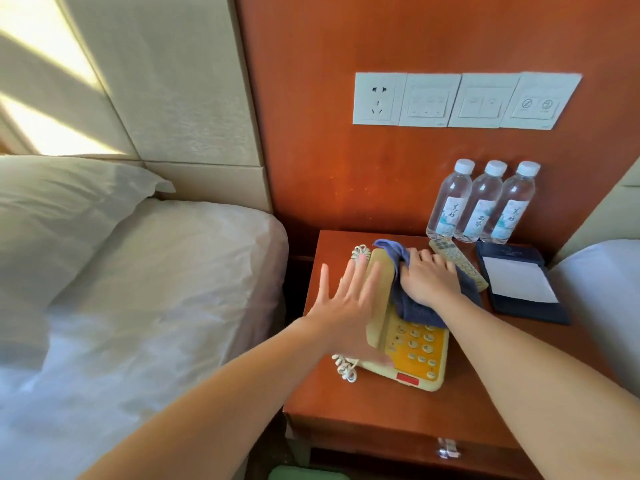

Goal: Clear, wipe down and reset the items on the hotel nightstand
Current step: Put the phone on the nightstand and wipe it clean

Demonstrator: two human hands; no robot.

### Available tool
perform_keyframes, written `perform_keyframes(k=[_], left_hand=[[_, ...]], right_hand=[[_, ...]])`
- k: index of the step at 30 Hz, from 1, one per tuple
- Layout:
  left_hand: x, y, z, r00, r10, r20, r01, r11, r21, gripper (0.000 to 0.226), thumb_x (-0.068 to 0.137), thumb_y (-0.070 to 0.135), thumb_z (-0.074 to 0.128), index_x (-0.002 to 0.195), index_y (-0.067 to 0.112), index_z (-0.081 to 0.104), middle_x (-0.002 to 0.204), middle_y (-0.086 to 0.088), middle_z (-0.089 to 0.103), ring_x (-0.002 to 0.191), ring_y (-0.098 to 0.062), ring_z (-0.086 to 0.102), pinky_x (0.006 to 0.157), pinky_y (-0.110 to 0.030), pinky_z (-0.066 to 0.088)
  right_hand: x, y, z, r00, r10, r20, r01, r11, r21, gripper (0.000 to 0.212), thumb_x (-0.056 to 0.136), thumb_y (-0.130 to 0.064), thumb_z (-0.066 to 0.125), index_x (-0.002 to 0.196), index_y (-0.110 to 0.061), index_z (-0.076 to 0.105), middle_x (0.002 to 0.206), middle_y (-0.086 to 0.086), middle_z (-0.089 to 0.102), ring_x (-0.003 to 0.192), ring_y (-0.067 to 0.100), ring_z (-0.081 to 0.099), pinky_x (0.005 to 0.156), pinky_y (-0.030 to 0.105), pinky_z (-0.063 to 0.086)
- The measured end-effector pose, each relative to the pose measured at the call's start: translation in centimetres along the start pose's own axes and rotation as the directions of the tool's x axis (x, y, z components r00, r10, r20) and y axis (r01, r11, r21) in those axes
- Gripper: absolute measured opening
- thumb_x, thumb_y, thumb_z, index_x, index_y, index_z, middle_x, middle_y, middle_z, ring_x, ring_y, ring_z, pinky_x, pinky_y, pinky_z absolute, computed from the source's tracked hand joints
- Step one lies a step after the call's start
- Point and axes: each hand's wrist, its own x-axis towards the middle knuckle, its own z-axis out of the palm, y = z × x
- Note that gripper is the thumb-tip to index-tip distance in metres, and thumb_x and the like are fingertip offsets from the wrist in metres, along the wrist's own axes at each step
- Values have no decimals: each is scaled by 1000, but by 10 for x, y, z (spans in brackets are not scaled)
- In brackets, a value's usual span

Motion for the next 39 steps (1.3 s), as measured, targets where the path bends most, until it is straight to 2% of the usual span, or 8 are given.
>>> perform_keyframes(k=[7, 11, 18, 21, 24, 32, 35, 39], left_hand=[[11, 12, 6, 997, 58, 57, -69, 972, 225, 155, 52, 91, 61, 148, 10, -29, 158, -8, -31, 144, -27, -31, 115, -62, -11], [9, 15, 1, 996, 32, 77, -50, 970, 240, 154, 55, 83, 69, 147, 11, -32, 157, -8, -32, 144, -27, -30, 115, -61, -10], [7, 18, -2, 992, 14, 122, -40, 976, 214, 158, 54, 80, 72, 143, 10, -38, 154, -7, -39, 141, -26, -35, 116, -60, -12], [8, 15, -9, 978, 43, 205, -92, 969, 231, 160, 55, 74, 77, 139, 7, -41, 149, -10, -45, 138, -29, -39, 115, -57, -14], [8, 14, -7, 978, 54, 202, -105, 962, 253, 155, 59, 70, 76, 142, 5, -38, 152, -14, -40, 141, -31, -34, 118, -56, -9], [10, -3, 1, 978, 146, 148, -181, 947, 264, 150, 56, 85, 63, 149, 11, -28, 154, -12, -38, 142, -29, -34, 119, -56, -6], [11, -6, 6, 981, 155, 119, -178, 960, 215, 152, 56, 85, 64, 147, 10, -32, 154, -9, -38, 142, -26, -34, 119, -56, -6], [10, -6, 8, 986, 148, 82, -161, 969, 190, 154, 57, 83, 67, 143, 11, -38, 153, -5, -41, 142, -24, -35, 117, -57, -10]], right_hand=[[16, 16, -12, 993, -62, 102, 50, 992, 117, 51, 102, -42, 20, 144, -19, 38, 142, 8, 48, 133, 31, 39, 105, 44, 31], [8, 23, -5, 993, -107, -41, 111, 986, 121, 41, 102, -39, 27, 128, -17, 51, 122, 10, 61, 116, 32, 51, 94, 41, 37], [-42, 32, 21, 964, -133, -228, 154, 985, 76, 50, 102, -24, 39, 146, 0, 36, 151, 19, 38, 141, 35, 30, 118, 39, 16], [-72, 26, 34, 965, -146, -218, 150, 989, -1, 55, 96, -26, 31, 137, 6, 48, 142, 24, 47, 135, 40, 41, 116, 48, 26], [-107, 16, 46, 984, -128, -126, 130, 992, 7, 64, 95, -33, 18, 145, 1, 37, 151, 21, 36, 143, 38, 30, 115, 51, 30], [-145, 8, 51, 977, -129, -170, 133, 991, 10, 59, 95, -34, 27, 144, -4, 43, 150, 15, 42, 139, 33, 39, 108, 48, 38], [-115, 8, 44, 984, -100, -146, 106, 994, 30, 60, 98, -34, 24, 150, -6, 28, 157, 15, 26, 146, 33, 24, 115, 49, 30], [-62, 11, 26, 997, -47, -57, 49, 998, 41, 61, 104, -36, 24, 155, -12, 0, 163, 8, -5, 150, 25, -6, 121, 43, 2]])
